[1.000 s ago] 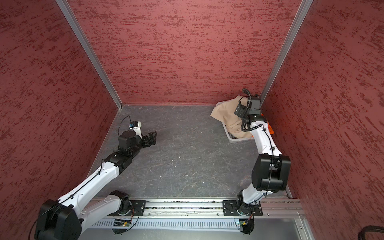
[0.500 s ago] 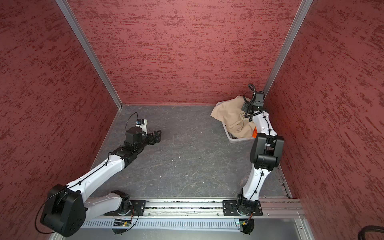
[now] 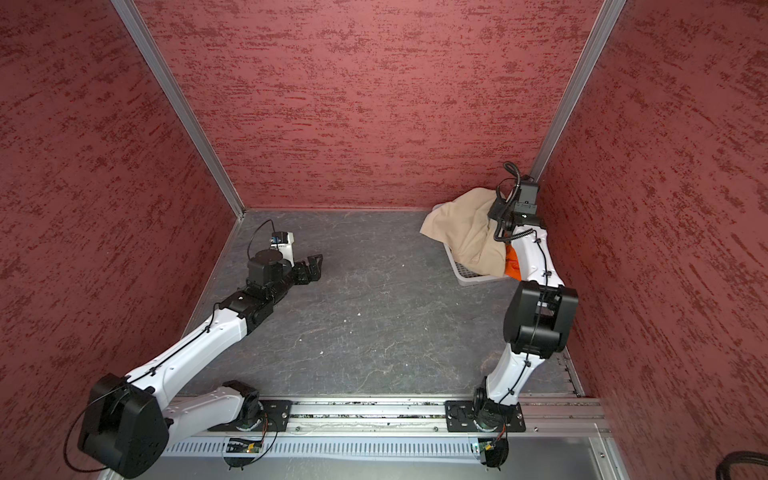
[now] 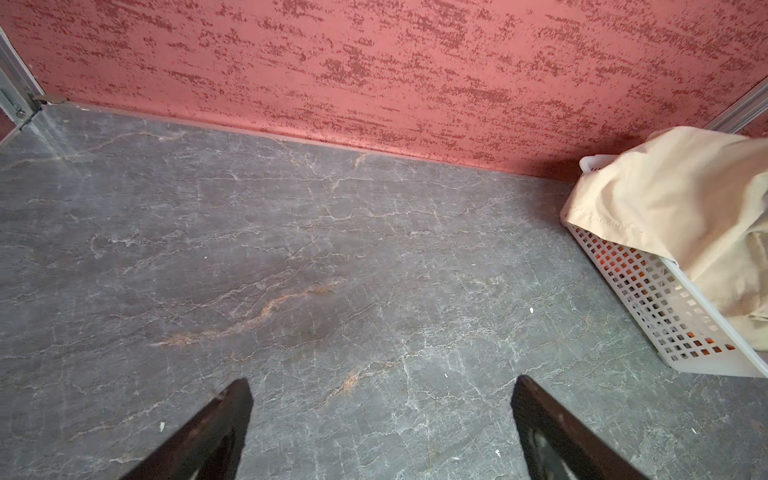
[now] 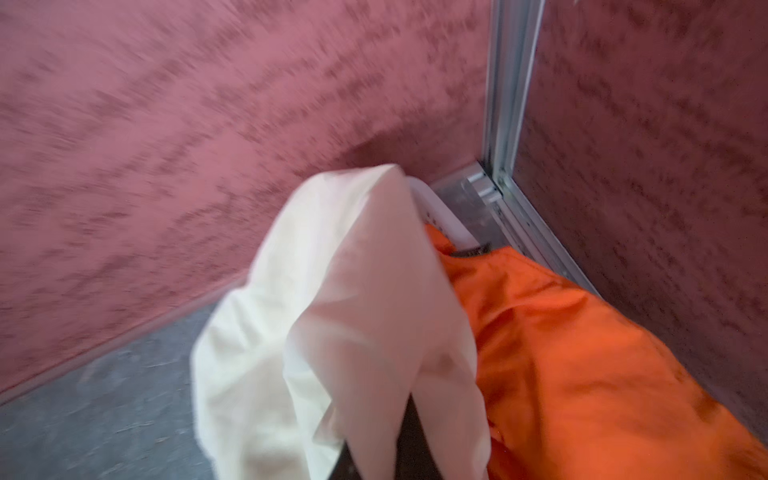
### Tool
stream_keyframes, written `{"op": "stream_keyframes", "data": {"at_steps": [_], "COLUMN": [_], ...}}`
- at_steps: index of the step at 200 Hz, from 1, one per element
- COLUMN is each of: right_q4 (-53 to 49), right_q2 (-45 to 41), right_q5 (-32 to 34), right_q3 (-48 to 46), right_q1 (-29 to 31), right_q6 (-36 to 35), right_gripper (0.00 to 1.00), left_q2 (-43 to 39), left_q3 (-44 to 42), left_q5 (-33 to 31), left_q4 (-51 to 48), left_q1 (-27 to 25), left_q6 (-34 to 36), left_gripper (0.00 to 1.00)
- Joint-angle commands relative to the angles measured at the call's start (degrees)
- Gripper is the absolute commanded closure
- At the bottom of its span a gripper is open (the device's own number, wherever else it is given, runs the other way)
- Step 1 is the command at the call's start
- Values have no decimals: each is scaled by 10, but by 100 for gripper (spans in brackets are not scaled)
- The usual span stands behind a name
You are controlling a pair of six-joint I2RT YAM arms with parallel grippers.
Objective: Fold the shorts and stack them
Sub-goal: 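Lift the beige shorts up out of the basket with the right gripper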
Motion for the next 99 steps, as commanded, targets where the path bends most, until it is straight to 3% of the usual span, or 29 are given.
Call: {"op": "stream_keyframes", "data": {"at_steps": [1, 59, 99], "right_q4": [53, 72, 16], "right_q2": [-55, -118, -112], "right_q5": [-50, -156, -181], "right_q3": [11, 113, 246], "right_q1": [3, 40, 119], "right_q6": [14, 42, 12], "right_gripper": [100, 100, 100], "left_q2": [-12, -38, -62], "left_q3": [16, 24, 39], "left_q5": [-5, -14, -32], "left_q4": [-7, -21, -47], "left_q1": [-2, -4, -4], "left_q6": [8, 14, 21], "left_gripper": [2, 2, 2]}}
